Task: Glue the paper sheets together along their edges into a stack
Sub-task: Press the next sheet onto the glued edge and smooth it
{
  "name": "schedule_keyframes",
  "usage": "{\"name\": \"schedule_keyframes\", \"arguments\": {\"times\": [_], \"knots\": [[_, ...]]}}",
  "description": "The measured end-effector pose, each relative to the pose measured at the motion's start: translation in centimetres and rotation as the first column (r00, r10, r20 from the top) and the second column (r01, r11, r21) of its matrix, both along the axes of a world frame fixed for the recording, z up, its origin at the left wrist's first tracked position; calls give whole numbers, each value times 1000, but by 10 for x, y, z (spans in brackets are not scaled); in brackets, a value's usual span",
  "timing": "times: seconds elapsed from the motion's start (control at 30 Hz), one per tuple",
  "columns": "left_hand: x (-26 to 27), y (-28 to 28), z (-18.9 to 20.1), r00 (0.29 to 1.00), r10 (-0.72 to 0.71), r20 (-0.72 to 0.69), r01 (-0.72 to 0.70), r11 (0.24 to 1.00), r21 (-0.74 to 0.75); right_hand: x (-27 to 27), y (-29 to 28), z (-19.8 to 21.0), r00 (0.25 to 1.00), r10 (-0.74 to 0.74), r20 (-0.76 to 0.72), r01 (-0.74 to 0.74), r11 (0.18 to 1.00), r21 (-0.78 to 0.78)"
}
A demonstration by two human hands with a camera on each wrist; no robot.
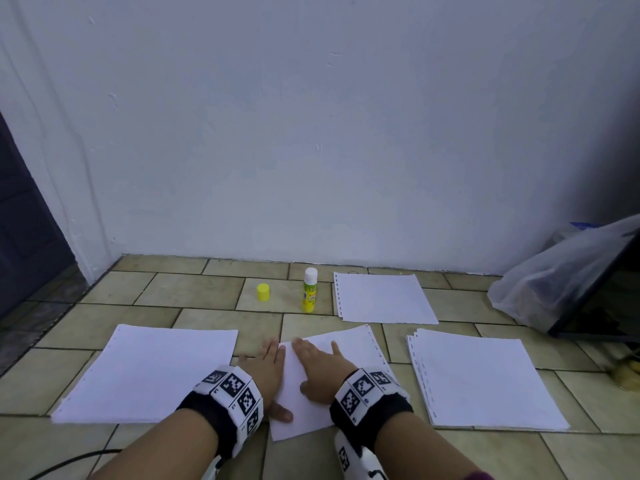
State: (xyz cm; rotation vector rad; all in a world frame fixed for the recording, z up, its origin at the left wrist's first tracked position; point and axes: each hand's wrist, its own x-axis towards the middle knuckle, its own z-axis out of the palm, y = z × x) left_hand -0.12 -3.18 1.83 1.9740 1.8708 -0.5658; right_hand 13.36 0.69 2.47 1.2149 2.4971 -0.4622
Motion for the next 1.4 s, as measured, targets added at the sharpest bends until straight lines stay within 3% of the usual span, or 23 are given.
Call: {"name": "schedule_keyframes", "arguments": {"times": [0.33, 0.57, 0.77, 0.87, 1.03, 1.23, 1.4], "knots": [[-7, 1, -4, 999, -48, -7, 48, 998, -34, 66, 24, -6, 960, -278, 40, 277, 961, 11], [-4, 3, 6, 995, -91, -49, 91, 996, 3, 69, 28, -3, 944, -330, -19, 330, 943, 34], [-10, 9, 17, 989, -134, -65, 140, 984, 111, 59, 22, 6, 922, -373, 106, 353, 920, 169], [-6, 5, 20, 986, -149, -75, 158, 980, 123, 51, 21, 10, 914, -378, 148, 356, 922, 155], [0, 2, 25, 992, -112, -62, 119, 984, 129, 36, 12, 4, 929, -368, 41, 360, 924, 131], [10, -1, 21, 993, -118, -7, 118, 979, 168, 19, 0, -7, 959, -258, -116, 272, 954, 129], [24, -3, 8, 993, -115, -10, 115, 981, 156, 12, 0, -7, 969, -130, -209, 132, 991, -5]]}}
